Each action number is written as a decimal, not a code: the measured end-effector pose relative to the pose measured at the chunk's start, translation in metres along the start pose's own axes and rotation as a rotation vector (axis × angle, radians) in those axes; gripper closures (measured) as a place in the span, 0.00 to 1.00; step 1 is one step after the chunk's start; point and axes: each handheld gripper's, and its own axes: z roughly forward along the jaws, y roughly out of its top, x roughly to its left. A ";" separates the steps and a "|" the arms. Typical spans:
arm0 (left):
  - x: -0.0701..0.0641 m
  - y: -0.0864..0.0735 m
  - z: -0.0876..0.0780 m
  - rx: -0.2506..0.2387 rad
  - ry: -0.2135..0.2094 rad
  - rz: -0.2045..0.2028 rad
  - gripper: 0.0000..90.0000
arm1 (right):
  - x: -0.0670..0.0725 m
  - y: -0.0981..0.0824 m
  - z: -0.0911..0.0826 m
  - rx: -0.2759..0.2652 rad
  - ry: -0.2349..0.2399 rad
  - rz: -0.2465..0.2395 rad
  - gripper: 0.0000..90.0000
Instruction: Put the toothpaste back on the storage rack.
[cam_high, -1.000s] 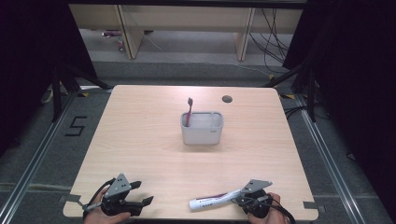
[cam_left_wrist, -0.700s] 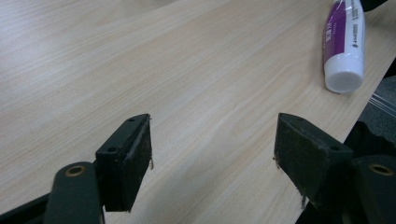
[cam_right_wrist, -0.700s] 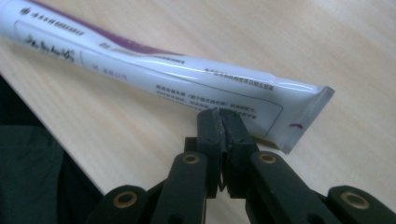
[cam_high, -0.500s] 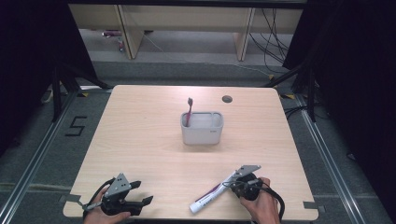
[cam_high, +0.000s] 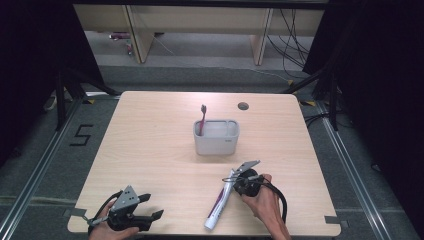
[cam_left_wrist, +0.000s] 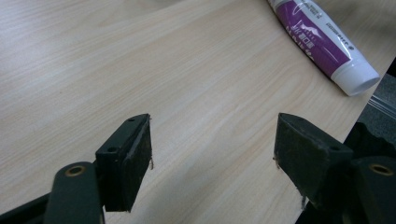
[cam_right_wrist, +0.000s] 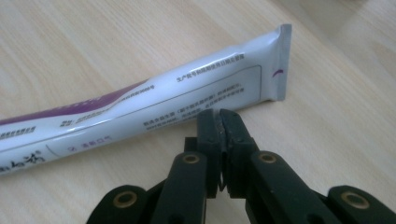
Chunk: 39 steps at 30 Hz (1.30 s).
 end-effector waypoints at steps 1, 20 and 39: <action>0.000 -0.001 0.000 -0.002 -0.006 -0.001 0.30 | -0.001 0.003 0.002 -0.001 0.004 -0.013 0.97; 0.000 0.000 -0.001 -0.005 -0.002 0.002 0.31 | 0.009 0.041 0.023 0.003 0.023 -0.052 0.97; 0.000 0.000 -0.003 0.009 0.001 0.002 0.31 | 0.020 0.065 0.034 0.008 0.032 -0.093 0.96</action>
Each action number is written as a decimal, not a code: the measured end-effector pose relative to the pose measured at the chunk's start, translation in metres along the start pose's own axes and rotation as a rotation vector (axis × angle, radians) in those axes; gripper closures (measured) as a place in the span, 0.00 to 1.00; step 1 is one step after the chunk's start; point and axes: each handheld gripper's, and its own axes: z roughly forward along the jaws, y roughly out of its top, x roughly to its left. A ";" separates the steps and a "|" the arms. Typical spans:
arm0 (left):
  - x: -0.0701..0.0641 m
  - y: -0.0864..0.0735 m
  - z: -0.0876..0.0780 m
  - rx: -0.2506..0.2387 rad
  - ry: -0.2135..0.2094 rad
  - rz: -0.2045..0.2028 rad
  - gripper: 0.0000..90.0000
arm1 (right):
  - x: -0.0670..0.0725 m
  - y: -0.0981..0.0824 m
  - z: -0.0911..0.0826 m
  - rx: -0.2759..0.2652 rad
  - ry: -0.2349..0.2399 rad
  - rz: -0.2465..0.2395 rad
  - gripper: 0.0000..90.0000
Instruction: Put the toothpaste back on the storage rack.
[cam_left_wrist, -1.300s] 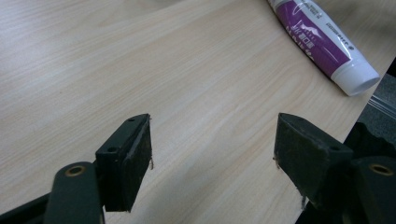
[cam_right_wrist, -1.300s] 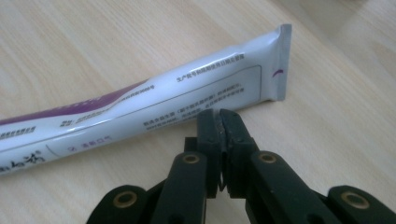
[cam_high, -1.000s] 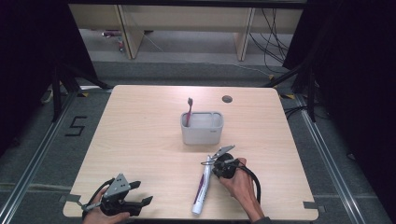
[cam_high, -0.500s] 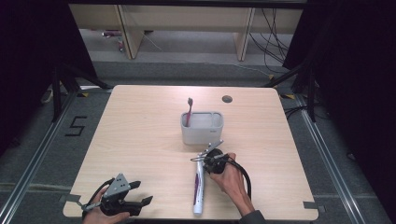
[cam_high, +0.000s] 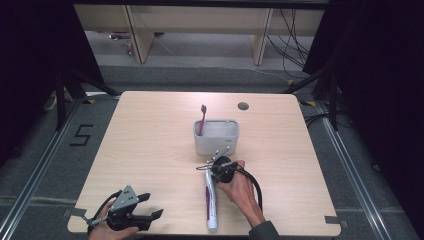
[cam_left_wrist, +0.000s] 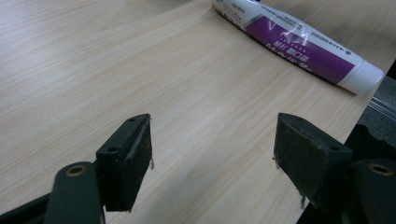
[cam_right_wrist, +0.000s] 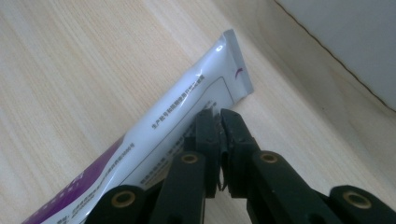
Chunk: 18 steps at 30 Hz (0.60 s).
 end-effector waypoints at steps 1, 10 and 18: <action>0.000 0.000 0.000 -0.003 0.003 0.001 0.31 | 0.001 0.001 0.000 0.002 0.003 0.007 0.96; 0.002 0.000 -0.001 0.018 -0.001 0.022 0.31 | 0.000 -0.001 -0.011 -0.002 0.003 0.037 0.84; 0.000 0.000 0.000 0.001 0.006 -0.002 0.31 | 0.014 -0.004 -0.033 -0.012 0.020 0.088 0.59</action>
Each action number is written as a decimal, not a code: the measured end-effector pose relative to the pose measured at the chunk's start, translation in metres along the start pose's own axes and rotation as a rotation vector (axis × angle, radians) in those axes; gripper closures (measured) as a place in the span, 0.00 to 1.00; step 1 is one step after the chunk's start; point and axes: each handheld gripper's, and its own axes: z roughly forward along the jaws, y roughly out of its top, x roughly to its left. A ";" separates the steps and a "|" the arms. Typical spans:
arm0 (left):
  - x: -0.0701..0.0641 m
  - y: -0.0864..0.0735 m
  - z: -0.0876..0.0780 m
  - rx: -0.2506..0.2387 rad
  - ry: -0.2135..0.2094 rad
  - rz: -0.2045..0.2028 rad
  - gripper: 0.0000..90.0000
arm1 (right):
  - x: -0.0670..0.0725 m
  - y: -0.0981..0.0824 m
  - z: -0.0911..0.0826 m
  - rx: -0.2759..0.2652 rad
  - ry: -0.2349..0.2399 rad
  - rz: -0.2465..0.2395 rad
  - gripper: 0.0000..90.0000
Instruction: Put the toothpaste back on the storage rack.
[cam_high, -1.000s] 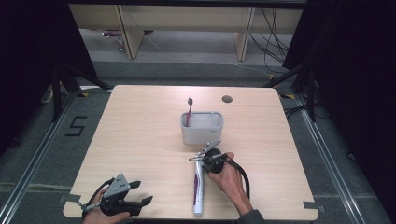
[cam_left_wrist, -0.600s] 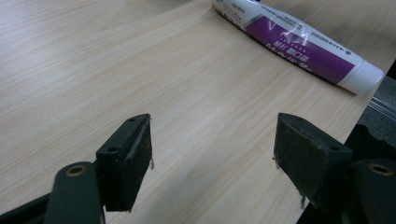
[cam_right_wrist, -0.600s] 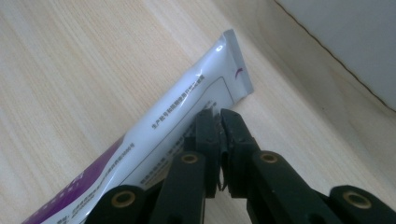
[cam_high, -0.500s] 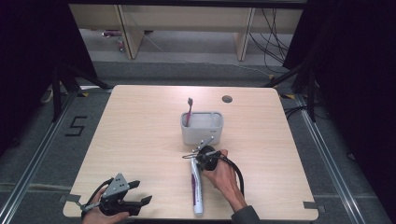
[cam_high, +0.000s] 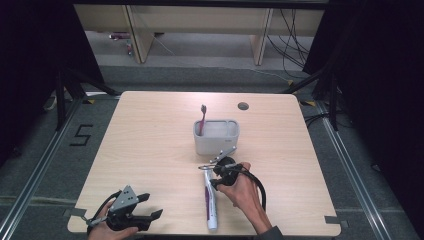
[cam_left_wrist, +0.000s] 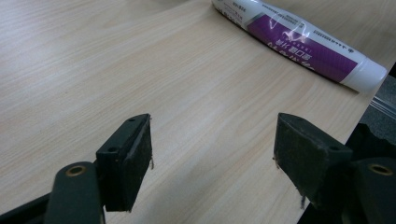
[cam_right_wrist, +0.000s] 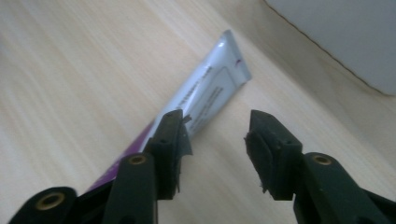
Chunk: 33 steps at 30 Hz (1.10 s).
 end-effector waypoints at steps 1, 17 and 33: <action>0.001 0.000 0.000 0.000 0.000 0.002 0.31 | 0.003 -0.001 -0.002 0.005 0.005 -0.004 0.57; 0.001 0.001 -0.001 0.007 0.005 0.019 0.31 | 0.030 -0.011 0.012 0.077 0.030 -0.019 0.48; 0.000 0.000 0.000 -0.012 -0.001 0.006 0.31 | 0.031 -0.006 0.023 0.140 0.006 -0.074 0.53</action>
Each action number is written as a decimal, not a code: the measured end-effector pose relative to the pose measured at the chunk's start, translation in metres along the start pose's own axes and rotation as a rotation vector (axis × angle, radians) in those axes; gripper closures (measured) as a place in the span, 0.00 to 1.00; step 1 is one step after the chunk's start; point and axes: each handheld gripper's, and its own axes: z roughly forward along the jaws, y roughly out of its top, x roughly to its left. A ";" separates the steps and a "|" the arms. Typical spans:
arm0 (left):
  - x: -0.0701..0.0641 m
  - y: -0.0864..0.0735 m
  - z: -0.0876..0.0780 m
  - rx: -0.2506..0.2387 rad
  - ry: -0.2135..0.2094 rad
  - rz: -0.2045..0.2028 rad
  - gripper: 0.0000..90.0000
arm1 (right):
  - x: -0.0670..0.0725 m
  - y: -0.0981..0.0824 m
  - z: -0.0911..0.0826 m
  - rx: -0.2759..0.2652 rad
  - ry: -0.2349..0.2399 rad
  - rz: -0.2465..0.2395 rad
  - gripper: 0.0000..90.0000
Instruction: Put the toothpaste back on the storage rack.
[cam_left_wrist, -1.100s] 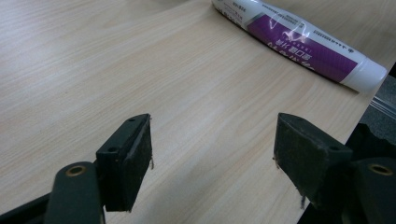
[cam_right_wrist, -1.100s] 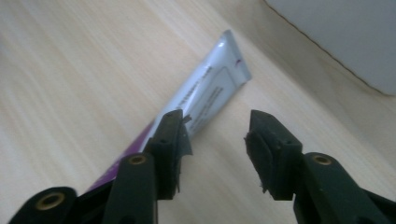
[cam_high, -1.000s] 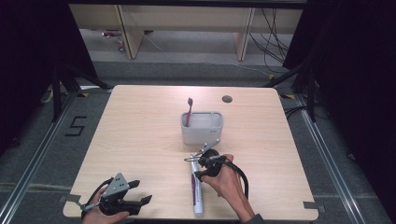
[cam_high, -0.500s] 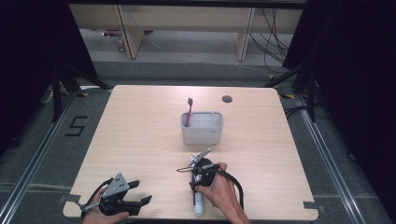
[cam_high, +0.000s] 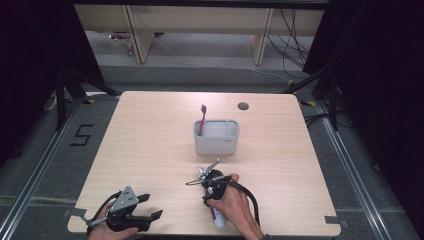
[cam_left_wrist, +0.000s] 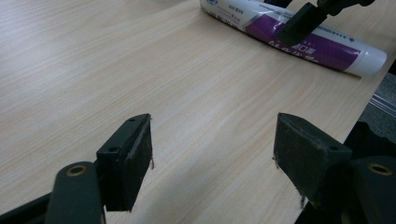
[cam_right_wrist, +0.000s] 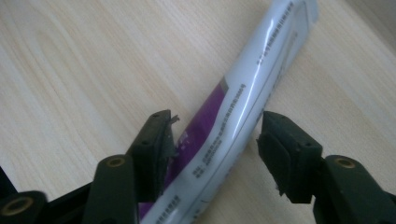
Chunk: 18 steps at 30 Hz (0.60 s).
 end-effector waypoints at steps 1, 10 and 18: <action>0.000 0.000 0.001 -0.006 -0.001 -0.007 0.31 | -0.001 0.000 0.001 0.010 0.002 -0.004 0.56; 0.000 -0.001 0.001 -0.007 -0.002 0.001 0.31 | -0.011 0.000 0.003 0.051 0.035 -0.015 0.68; 0.000 0.000 0.001 -0.001 -0.001 -0.007 0.31 | -0.019 0.005 0.005 0.083 0.075 -0.022 0.70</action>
